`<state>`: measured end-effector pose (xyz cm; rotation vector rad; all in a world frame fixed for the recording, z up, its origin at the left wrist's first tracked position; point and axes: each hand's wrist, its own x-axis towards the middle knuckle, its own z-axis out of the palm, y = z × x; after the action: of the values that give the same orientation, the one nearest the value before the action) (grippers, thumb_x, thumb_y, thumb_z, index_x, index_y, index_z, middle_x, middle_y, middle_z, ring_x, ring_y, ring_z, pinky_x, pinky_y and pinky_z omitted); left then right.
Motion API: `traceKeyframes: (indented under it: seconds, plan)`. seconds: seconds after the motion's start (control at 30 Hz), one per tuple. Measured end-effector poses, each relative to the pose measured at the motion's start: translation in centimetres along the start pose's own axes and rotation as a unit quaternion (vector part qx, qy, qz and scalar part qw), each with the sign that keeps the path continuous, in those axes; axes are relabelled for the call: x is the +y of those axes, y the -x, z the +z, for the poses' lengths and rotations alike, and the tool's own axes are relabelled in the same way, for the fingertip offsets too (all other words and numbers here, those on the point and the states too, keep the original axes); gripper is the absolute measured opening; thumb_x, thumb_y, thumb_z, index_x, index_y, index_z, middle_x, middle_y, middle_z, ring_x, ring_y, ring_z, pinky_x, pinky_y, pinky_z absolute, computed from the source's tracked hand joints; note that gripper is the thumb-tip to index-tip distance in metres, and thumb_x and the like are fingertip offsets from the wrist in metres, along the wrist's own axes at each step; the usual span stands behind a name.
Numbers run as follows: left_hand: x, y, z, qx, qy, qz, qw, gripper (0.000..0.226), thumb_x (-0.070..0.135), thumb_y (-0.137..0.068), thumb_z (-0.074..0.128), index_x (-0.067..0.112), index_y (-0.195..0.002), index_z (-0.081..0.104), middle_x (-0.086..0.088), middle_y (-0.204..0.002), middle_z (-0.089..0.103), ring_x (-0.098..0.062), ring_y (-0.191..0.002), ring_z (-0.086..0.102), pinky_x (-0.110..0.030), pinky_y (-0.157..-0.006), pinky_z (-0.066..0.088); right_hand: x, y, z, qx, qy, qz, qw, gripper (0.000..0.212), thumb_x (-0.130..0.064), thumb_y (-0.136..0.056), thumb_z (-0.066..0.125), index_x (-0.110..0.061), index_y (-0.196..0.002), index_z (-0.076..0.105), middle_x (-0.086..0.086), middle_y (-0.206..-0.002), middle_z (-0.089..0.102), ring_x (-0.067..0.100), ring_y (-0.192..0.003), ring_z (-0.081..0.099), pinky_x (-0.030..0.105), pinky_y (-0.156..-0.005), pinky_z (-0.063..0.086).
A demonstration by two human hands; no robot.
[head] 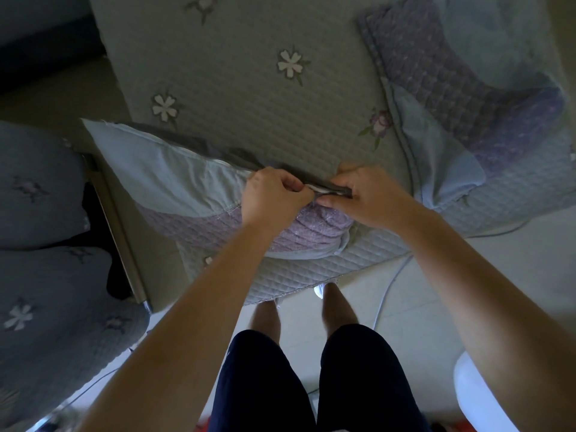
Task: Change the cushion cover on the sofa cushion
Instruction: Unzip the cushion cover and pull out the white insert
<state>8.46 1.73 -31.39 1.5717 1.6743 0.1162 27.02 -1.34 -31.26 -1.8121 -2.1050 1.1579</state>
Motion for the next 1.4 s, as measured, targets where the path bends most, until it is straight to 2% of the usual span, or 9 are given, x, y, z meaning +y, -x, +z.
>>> traceKeyframes:
  seconds: [0.33,0.5,0.6,0.7,0.83,0.9,1.03,1.2,1.4]
  plan:
    - [-1.7,-1.4,-1.2,0.057,0.035,-0.055,0.996,0.011,0.036,-0.07,0.078,0.027,-0.073,0.071,0.014,-0.067,0.064,-0.005,-0.067,0.062,-0.018,-0.06,0.048,0.8,-0.1,-0.3,0.01,-0.016,0.012,1.0,0.025,-0.043,-0.089,0.068,-0.019,-0.091,0.074,-0.012,-0.07,0.046,0.003,-0.059,0.049,0.025,-0.054,0.034]
    - [-2.2,-1.6,-2.0,0.075,0.038,-0.041,0.996,0.012,0.035,-0.069,0.077,0.026,-0.073,0.072,0.015,-0.07,0.063,0.001,-0.065,0.058,-0.015,-0.057,0.043,0.7,-0.4,-0.6,0.011,0.055,0.066,0.996,0.031,-0.053,-0.089,0.062,-0.023,-0.088,0.069,-0.003,-0.082,0.053,0.019,-0.074,0.057,0.029,-0.061,0.04]
    - [-2.6,-1.4,-2.3,0.071,0.05,-0.022,0.996,0.009,0.032,-0.07,0.076,0.024,-0.073,0.072,0.013,-0.068,0.066,-0.002,-0.065,0.061,-0.018,-0.061,0.049,-0.3,-1.3,-0.6,0.032,0.133,0.056,0.989,0.041,-0.05,-0.087,0.063,-0.018,-0.112,0.066,0.005,-0.104,0.057,0.026,-0.095,0.059,0.034,-0.072,0.049]
    - [-2.9,-1.5,-2.5,0.05,0.063,-0.012,0.997,0.01,0.029,-0.072,0.077,0.02,-0.075,0.074,0.008,-0.067,0.069,-0.01,-0.065,0.066,-0.027,-0.063,0.055,-2.1,-2.9,-0.2,0.025,0.125,0.013,0.992,0.069,-0.055,-0.082,0.068,-0.021,-0.139,0.049,0.005,-0.121,0.061,0.026,-0.108,0.06,0.039,-0.082,0.053]
    - [-3.2,-2.0,-2.3,0.061,0.061,0.001,0.996,0.009,0.028,-0.073,0.076,0.02,-0.075,0.072,0.008,-0.067,0.067,-0.01,-0.065,0.063,-0.03,-0.065,0.056,-2.8,-5.0,1.5,0.0,0.137,-0.005,0.991,0.036,-0.052,-0.086,0.065,-0.026,-0.111,0.067,0.001,-0.098,0.066,0.024,-0.093,0.063,0.032,-0.065,0.047]
    - [-3.3,-2.1,-2.0,0.08,0.072,0.006,0.994,0.012,0.029,-0.073,0.077,0.02,-0.079,0.073,0.007,-0.071,0.069,-0.01,-0.067,0.065,-0.032,-0.068,0.057,-2.5,-5.0,1.6,-0.003,0.108,0.004,0.994,0.029,-0.047,-0.088,0.065,-0.023,-0.103,0.069,0.002,-0.093,0.066,0.025,-0.088,0.063,0.034,-0.064,0.048]
    - [-3.4,-2.0,-1.1,0.1,0.079,0.009,0.992,0.022,0.036,-0.072,0.077,0.02,-0.087,0.075,0.004,-0.082,0.071,-0.012,-0.076,0.067,-0.035,-0.072,0.058,-2.0,-4.2,1.7,0.02,0.071,-0.019,0.997,0.02,-0.04,-0.09,0.067,-0.022,-0.098,0.072,0.0,-0.086,0.065,0.025,-0.081,0.063,0.032,-0.062,0.043]
    - [-3.2,-1.4,-0.6,0.122,0.058,0.04,0.99,0.019,0.038,-0.072,0.074,0.021,-0.081,0.078,0.005,-0.082,0.071,-0.013,-0.079,0.066,-0.033,-0.069,0.056,-1.9,-3.5,2.2,0.046,0.044,-0.04,0.997,0.011,-0.034,-0.089,0.069,-0.026,-0.094,0.075,-0.003,-0.077,0.065,0.02,-0.07,0.062,0.029,-0.056,0.042]
    - [-3.9,-2.1,-2.1,0.101,0.051,-0.016,0.993,0.014,0.034,-0.073,0.077,0.024,-0.083,0.079,0.009,-0.081,0.072,-0.008,-0.076,0.067,-0.027,-0.072,0.055,-1.7,-2.5,2.3,0.072,0.029,-0.055,0.995,0.016,-0.036,-0.089,0.069,-0.025,-0.097,0.076,-0.012,-0.075,0.06,0.004,-0.067,0.054,0.021,-0.052,0.034]
